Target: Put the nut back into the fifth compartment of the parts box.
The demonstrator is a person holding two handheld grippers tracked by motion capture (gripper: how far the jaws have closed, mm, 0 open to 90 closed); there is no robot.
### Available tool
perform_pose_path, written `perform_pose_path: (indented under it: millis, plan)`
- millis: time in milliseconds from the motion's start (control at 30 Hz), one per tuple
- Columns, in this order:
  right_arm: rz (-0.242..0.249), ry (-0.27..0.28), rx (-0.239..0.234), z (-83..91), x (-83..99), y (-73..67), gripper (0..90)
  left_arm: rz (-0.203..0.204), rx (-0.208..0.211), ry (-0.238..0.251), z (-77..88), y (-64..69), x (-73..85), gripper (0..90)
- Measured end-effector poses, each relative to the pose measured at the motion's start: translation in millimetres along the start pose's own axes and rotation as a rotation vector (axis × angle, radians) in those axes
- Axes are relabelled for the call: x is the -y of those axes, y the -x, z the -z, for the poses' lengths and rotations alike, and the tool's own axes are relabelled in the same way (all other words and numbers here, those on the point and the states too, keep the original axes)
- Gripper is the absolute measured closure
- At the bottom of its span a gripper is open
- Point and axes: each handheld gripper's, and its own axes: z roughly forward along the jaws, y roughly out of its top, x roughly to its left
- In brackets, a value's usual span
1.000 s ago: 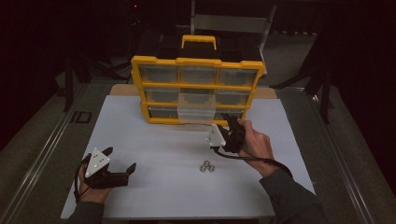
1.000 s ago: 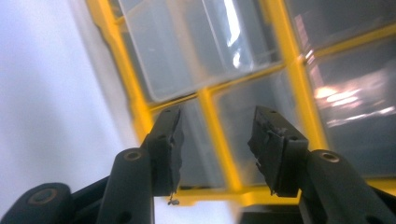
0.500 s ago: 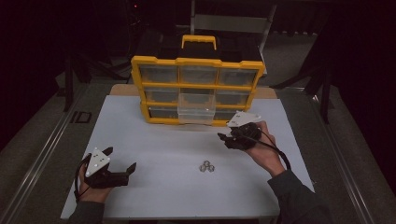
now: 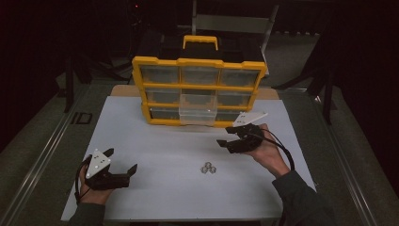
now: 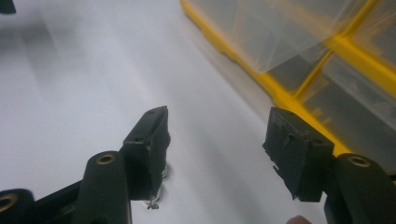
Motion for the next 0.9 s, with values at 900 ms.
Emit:
perform_pose_path:
  millis: [900]
  plan:
    - [0.025,-0.148,-0.019,-41.9,24.6,-17.7,29.8,-0.003,0.001,-0.004,-0.1,1.0,-0.1,0.0]
